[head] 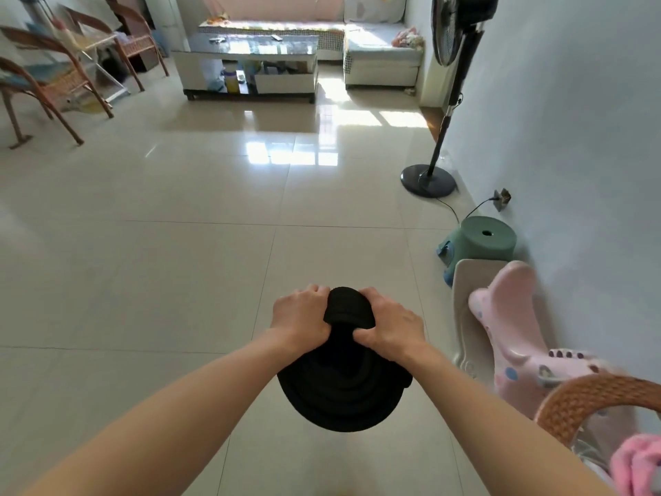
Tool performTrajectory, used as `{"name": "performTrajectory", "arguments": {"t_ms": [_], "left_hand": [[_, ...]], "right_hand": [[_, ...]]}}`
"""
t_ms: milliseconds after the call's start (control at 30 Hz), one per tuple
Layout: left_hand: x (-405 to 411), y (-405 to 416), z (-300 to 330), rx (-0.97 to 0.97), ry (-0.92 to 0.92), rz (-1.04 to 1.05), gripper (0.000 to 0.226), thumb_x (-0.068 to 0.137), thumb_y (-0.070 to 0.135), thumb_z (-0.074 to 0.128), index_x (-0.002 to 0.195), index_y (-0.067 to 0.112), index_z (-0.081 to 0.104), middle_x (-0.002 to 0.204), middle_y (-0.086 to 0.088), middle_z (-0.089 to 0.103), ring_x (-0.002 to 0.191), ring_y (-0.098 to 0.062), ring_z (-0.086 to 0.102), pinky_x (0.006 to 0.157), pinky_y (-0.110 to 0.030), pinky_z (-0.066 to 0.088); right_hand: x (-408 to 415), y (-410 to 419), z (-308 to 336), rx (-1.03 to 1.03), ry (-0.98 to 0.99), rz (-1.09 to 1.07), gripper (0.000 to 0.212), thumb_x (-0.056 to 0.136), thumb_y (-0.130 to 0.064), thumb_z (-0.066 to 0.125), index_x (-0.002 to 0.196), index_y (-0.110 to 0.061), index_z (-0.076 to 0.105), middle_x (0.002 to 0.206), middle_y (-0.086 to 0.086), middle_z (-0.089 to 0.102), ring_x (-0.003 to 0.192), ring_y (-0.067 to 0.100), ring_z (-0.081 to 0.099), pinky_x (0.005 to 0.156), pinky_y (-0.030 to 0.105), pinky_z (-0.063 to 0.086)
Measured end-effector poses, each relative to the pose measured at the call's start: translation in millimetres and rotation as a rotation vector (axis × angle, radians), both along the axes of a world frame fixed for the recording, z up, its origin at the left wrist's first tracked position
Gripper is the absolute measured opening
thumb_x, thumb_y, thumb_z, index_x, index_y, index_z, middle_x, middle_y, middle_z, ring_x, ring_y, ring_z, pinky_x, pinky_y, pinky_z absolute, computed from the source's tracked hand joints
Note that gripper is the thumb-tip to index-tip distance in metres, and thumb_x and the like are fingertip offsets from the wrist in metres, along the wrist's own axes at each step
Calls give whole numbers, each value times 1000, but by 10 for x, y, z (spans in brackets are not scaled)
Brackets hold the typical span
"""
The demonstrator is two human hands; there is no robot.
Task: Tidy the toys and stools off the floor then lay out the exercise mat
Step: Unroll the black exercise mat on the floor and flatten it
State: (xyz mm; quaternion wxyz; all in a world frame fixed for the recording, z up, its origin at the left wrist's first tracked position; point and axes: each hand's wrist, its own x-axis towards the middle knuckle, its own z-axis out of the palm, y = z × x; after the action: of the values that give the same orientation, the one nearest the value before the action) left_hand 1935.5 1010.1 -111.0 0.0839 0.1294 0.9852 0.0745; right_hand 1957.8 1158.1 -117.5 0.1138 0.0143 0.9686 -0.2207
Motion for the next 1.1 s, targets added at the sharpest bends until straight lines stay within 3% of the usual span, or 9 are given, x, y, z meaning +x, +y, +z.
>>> {"name": "performTrajectory", "arguments": {"t_ms": [233,367,500,633,833,933,1100], "left_hand": [[-816,-126,-70,13,162,26,42,88,22,51,128,19,41,121,1,52,109,-21,52,70,-30,41],[-1170,-320,-368,40,233,3,48,89,24,55,133,18,38,130,0,48,113,-21,49,69,-30,42],[-1338,-493,-996,33,74,4,46,84,24,58,123,15,35,138,-6,36,118,-24,44,72,-32,44],[-1289,-657,-1884,62,-123,74,43,81,21,60,114,16,33,118,-4,47,100,-22,52,70,-32,46],[-669,-868,-3107,-104,-309,-78,56,78,24,65,123,17,32,131,-5,32,110,-24,40,73,-32,53],[-479,-956,-3626,-142,-328,-129,58,79,22,64,127,16,31,140,-8,26,118,-28,37,73,-34,53],[-497,-1036,-4429,-142,-247,-105,57,80,23,64,126,16,30,143,-9,23,121,-29,34,69,-34,51]], "right_hand": [[-848,-134,-36,48,148,-7,60,82,-34,60,136,-32,33,128,-2,48,107,24,56,84,36,47],[-1156,-272,-363,72,242,-21,61,84,-31,61,138,-29,32,133,-3,41,110,22,52,78,36,49],[-1315,-481,-1040,42,153,-23,59,83,-27,64,133,-28,32,141,-2,28,117,22,45,79,37,50],[-1291,-731,-1931,32,-27,-21,58,81,-21,62,129,-28,30,152,0,12,128,25,32,81,38,46],[-607,-884,-3179,66,-235,22,63,77,-27,68,125,-29,28,149,-5,14,129,21,24,75,34,45],[-392,-972,-3704,49,-229,25,63,78,-30,67,112,-34,15,149,-3,15,127,23,25,70,35,46],[-418,-1043,-4572,22,-99,0,67,72,-24,74,108,-33,18,148,3,24,119,22,20,59,34,39]]}}
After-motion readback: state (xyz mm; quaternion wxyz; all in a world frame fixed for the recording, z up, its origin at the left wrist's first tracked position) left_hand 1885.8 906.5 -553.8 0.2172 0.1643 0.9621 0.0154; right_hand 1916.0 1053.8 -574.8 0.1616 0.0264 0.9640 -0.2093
